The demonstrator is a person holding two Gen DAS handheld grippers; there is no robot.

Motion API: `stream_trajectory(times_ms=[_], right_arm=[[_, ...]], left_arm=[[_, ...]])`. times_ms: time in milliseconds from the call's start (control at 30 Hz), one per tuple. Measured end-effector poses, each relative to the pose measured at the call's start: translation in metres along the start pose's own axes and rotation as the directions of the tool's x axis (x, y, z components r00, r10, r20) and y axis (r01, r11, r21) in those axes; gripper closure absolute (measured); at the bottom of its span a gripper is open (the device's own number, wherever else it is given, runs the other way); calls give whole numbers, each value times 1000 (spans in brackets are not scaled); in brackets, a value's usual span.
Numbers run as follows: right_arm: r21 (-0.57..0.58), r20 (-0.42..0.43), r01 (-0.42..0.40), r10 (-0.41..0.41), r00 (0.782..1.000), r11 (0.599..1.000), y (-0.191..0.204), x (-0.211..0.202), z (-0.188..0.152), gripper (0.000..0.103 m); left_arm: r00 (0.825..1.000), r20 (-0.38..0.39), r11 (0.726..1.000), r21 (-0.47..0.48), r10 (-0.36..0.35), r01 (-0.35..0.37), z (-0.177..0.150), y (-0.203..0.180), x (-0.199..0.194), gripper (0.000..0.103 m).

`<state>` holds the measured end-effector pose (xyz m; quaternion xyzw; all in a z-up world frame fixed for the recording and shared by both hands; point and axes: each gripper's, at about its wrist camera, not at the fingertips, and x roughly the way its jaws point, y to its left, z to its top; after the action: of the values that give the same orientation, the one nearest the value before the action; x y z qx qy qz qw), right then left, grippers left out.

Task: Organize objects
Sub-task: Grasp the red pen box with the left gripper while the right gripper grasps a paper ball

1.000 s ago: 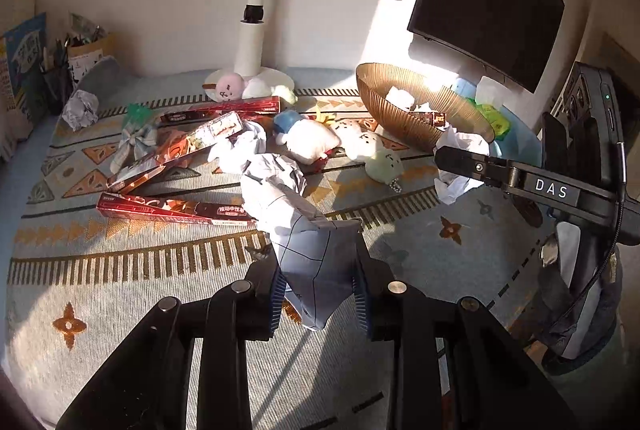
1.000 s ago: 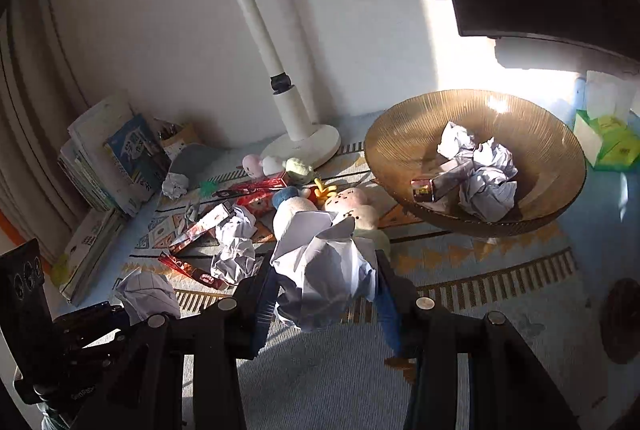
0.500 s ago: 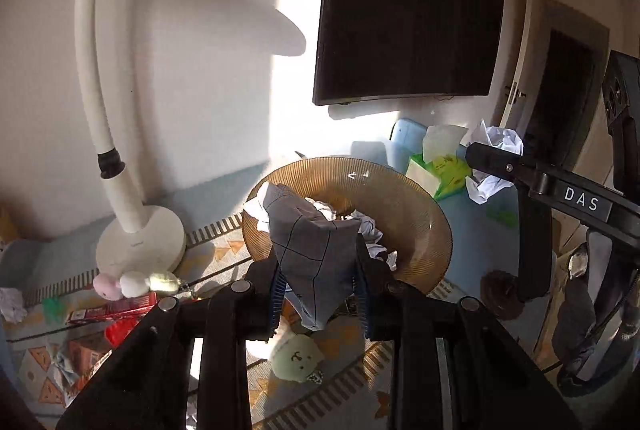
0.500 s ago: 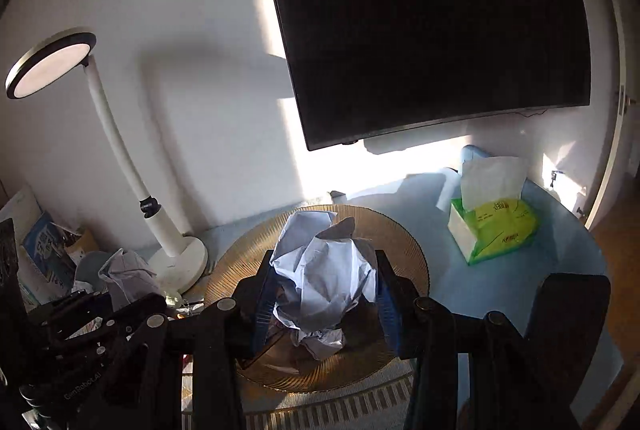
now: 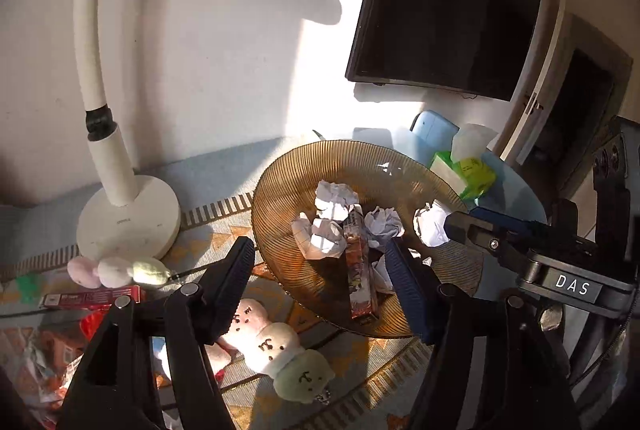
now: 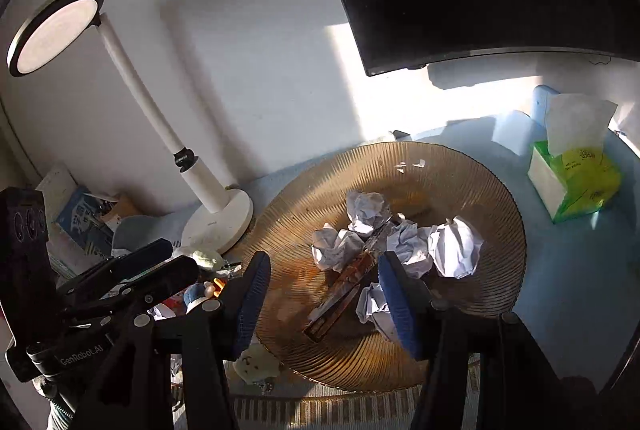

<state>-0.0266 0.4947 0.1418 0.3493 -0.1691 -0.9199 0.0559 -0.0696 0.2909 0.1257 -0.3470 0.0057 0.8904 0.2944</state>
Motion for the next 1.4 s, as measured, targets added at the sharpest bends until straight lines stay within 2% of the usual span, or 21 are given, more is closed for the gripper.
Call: stream_trajectory(times_ms=[33, 100, 167, 267, 300, 333, 367, 400, 500, 567, 633, 733, 833, 900, 1033, 1167, 1200, 1233, 1300, 1333, 1400], right_arm=[[18, -38, -54, 55, 998, 998, 3, 9, 1, 48], [86, -123, -159, 169, 978, 983, 5, 33, 1, 48], [137, -170, -185, 207, 964, 973, 7, 49, -1, 48], [73, -143, -251, 259, 955, 965, 32, 42, -14, 48], [42, -137, -284, 287, 948, 958, 43, 36, -21, 47], [5, -132, -315, 312, 941, 949, 57, 30, -29, 44], [-29, -132, -333, 326, 936, 943, 71, 25, -39, 34], [-62, -129, -339, 329, 935, 939, 85, 21, -50, 28], [-132, -149, -348, 328, 933, 928, 122, 24, -84, 26], [-137, -164, -335, 312, 936, 932, 135, 34, -104, 26], [-168, -153, -265, 240, 959, 949, 142, 47, -125, 26], [-208, -132, -159, 133, 982, 965, 141, 64, -147, 26], [-234, -115, -96, 70, 991, 968, 139, 67, -152, 26], [-254, -80, -61, 42, 996, 965, 140, 65, -153, 24], [-272, -125, -38, 4, 992, 962, 142, 78, -153, 24], [-268, -135, -44, 8, 991, 962, 141, 78, -153, 24], [-270, -147, -54, 14, 989, 961, 142, 79, -152, 24], [-275, -163, -70, 25, 986, 959, 144, 81, -152, 24], [-283, -190, -121, 68, 979, 951, 154, 84, -150, 24], [-279, -197, -140, 86, 977, 950, 159, 85, -148, 24], [-266, -208, -162, 108, 972, 950, 170, 91, -144, 23]], left_arm=[[1000, 11, 1000, -11, 9, -9, -3, 7, -9, 37], [999, 26, 999, -32, 42, -41, -11, 22, -28, 37], [996, 44, 996, -50, 82, -80, -21, 38, -50, 37], [984, 69, 983, -97, 161, -154, -44, 68, -94, 34], [978, 78, 975, -120, 195, -185, -52, 79, -107, 28], [969, 90, 965, -146, 230, -216, -63, 91, -123, 21], [959, 99, 955, -168, 264, -245, -74, 102, -137, 19], [947, 102, 940, -191, 304, -281, -86, 113, -151, 17], [909, 57, 887, -254, 413, -387, -120, 144, -174, 11], [882, 15, 840, -311, 472, -444, -143, 164, -181, 11], [876, -33, 806, -376, 481, -457, -165, 185, -182, 11], [840, -76, 749, -414, 537, -517, -190, 204, -177, 12], [812, -107, 715, -417, 574, -561, -205, 212, -165, 12], [819, -115, 716, -428, 562, -552, -212, 215, -159, 12], [823, -158, 717, -420, 545, -556, -212, 218, -151, 11], [828, -156, 723, -417, 539, -550, -212, 215, -151, 12], [843, -156, 729, -438, 515, -527, -210, 216, -150, 12], [873, -154, 734, -485, 463, -475, -208, 219, -148, 12], [929, -165, 726, -584, 332, -363, -205, 225, -136, 13], [945, -166, 717, -618, 280, -321, -203, 226, -129, 13], [927, -185, 705, -606, 326, -369, -192, 218, -120, 16]])
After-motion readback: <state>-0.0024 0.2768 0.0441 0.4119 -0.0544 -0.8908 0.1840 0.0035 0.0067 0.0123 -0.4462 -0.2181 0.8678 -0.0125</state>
